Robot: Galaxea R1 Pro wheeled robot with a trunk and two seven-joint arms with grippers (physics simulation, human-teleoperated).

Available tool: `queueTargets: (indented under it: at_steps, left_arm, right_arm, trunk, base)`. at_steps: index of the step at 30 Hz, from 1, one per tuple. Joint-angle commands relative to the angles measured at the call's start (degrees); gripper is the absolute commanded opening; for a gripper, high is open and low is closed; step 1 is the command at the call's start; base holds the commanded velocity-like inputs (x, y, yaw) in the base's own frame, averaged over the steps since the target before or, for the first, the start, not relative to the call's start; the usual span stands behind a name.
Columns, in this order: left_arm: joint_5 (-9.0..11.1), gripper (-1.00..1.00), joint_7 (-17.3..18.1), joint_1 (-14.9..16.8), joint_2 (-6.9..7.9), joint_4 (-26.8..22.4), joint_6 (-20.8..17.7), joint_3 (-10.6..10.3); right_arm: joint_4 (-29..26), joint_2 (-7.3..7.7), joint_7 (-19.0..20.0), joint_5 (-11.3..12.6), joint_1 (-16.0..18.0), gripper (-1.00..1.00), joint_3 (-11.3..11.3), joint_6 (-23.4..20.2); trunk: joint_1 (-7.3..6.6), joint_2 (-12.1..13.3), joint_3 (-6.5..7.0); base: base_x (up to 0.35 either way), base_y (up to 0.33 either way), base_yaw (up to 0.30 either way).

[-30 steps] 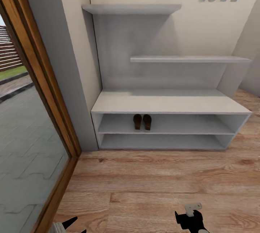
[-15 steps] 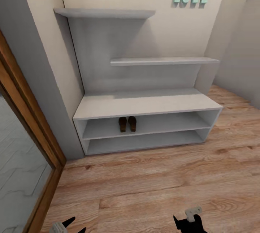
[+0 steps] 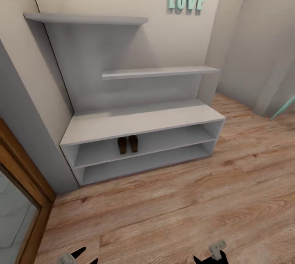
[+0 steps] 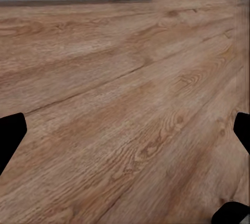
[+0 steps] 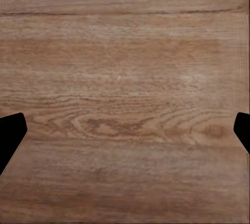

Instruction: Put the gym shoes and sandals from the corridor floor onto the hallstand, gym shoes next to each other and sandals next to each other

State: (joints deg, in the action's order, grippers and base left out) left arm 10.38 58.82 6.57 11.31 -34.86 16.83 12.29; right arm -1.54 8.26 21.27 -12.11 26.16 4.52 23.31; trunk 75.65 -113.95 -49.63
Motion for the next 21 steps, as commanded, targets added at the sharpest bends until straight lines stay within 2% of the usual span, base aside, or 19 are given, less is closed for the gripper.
queueTargets:
  at_steps: [1,6,8,17,21]
  left_arm:
    - [0.08,1.0,0.18,0.02,-0.02,0.3,0.31,0.08]
    - [0.08,1.0,-0.62,0.02,-0.04,0.69,0.31,0.1]
    - [0.08,1.0,-2.07,0.02,-0.07,0.81,0.35,0.04]
    - [0.01,1.0,-8.32,0.02,-0.17,2.02,0.47,-0.38]
    - [0.0,1.0,-8.71,0.02,-0.19,2.26,0.48,-0.4]
  right_arm:
    - [0.05,-0.04,0.77,-0.48,0.01,1.0,0.49,0.16]
    - [0.05,-0.21,1.43,-0.46,-0.14,1.0,0.49,0.16]
    - [0.07,-0.28,1.59,-0.5,-0.19,1.0,0.49,0.16]
    - [0.13,-0.48,1.74,-0.54,-0.32,1.0,0.49,0.16]
    - [0.13,-0.51,1.75,-0.54,-0.32,1.0,0.49,0.16]
  trunk:
    - [-0.23,0.39,0.14]
    - [-1.33,2.4,1.03]
    - [-1.77,3.2,1.39]
    - [-1.77,3.2,1.39]
    - [-1.77,3.2,1.39]
  base:
    - [0.0,0.0,-0.298]
    - [0.0,0.0,-0.298]
    - [0.0,0.0,-0.298]
    - [0.0,0.0,-0.297]
    - [0.0,0.0,-0.294]
